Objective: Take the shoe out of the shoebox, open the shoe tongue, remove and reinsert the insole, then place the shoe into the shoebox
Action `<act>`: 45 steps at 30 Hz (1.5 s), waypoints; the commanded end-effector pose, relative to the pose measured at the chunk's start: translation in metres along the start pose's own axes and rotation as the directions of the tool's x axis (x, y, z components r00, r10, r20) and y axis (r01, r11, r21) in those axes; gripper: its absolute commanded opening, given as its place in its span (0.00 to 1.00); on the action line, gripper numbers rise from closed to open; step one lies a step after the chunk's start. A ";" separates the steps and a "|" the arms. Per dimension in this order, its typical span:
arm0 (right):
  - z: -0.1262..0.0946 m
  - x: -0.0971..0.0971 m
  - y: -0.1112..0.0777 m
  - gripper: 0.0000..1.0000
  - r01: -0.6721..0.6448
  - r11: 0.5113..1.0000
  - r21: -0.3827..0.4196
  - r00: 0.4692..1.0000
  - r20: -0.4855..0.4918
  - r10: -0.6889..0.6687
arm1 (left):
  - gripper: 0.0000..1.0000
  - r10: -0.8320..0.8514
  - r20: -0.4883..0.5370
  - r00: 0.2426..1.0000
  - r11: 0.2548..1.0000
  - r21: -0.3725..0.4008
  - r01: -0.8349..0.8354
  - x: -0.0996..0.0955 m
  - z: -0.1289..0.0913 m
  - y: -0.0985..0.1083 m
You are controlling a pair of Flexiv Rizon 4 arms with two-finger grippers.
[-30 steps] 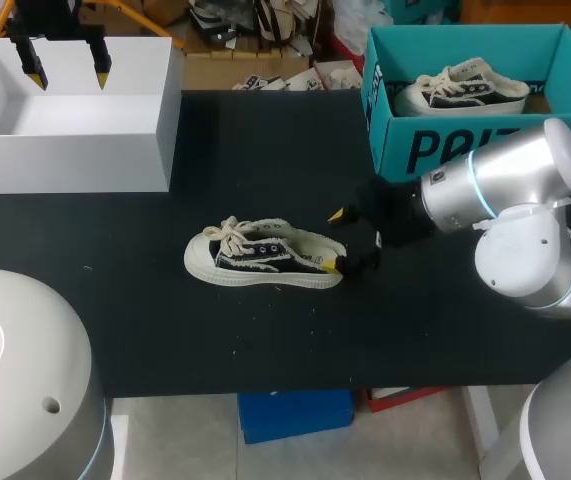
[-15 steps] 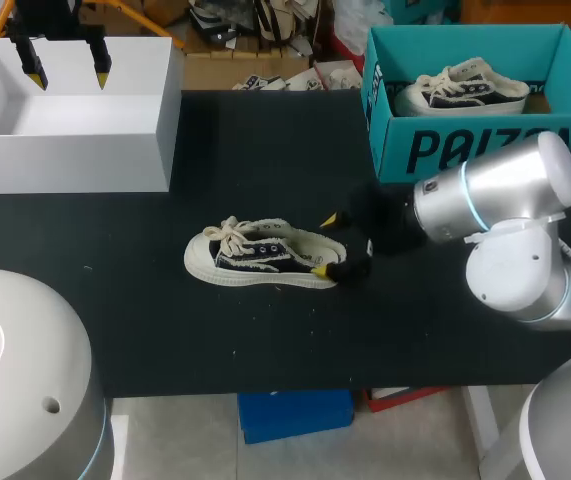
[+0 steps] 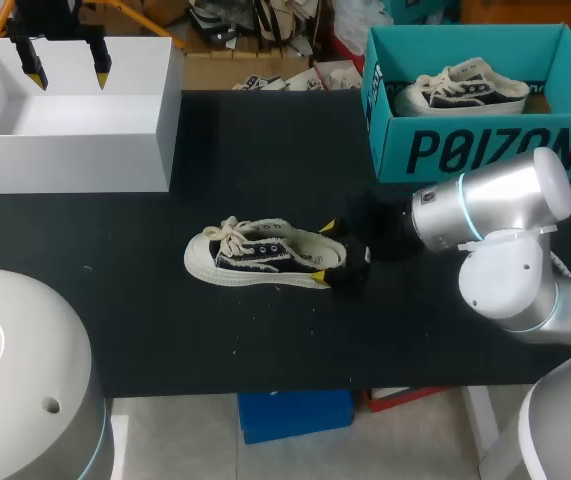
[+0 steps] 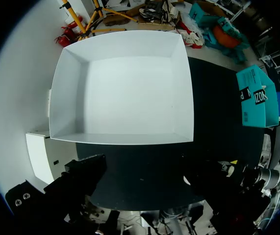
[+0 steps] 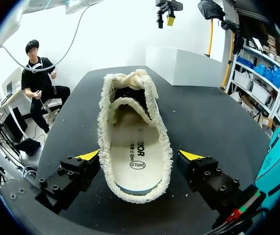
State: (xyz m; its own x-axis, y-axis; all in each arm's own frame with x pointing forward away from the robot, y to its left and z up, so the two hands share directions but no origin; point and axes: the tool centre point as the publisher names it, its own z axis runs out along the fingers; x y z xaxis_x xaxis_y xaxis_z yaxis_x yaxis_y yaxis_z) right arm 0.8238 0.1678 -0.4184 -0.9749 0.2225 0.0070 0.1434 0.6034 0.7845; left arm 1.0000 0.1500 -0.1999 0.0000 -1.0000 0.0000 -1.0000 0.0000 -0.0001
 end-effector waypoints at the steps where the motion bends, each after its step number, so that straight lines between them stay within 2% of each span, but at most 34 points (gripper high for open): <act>1: 0.005 -0.002 -0.004 1.00 -0.005 1.000 -0.008 1.000 -0.005 0.005 | 1.00 0.000 0.000 1.000 1.000 0.000 0.000 0.000 0.000 0.000; 16: 0.016 0.005 -0.010 1.00 -0.014 0.998 -0.060 1.000 -0.004 0.014 | 1.00 0.000 0.000 1.000 1.000 0.000 0.000 0.000 0.000 0.000; 30: 0.016 0.004 -0.020 1.00 -0.005 0.992 -0.123 1.000 0.001 0.005 | 1.00 0.000 0.000 1.000 1.000 0.000 0.000 0.000 0.000 0.000; 31: 0.016 0.003 -0.020 0.15 -0.003 0.993 -0.122 1.000 0.000 0.003 | 1.00 0.000 0.000 1.000 1.000 0.000 0.000 0.000 0.000 0.000; 32: 0.016 0.003 -0.020 0.00 0.003 0.994 -0.110 1.000 -0.007 -0.004 | 1.00 0.000 0.000 1.000 1.000 0.000 0.000 0.000 0.000 0.000; 45: 0.017 0.003 -0.019 0.00 0.006 0.995 -0.104 1.000 -0.009 -0.007 | 1.00 0.000 0.000 1.000 1.000 0.000 0.000 0.000 0.000 0.000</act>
State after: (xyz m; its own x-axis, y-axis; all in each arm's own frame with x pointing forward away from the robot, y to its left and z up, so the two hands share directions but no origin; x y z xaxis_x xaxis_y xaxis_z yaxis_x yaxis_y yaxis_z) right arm 0.8209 0.1683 -0.4421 -0.9776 0.2103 0.0052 0.1165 0.5207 0.8457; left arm 1.0000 0.1500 -0.1999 0.0000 -1.0000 0.0000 -1.0000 0.0000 -0.0001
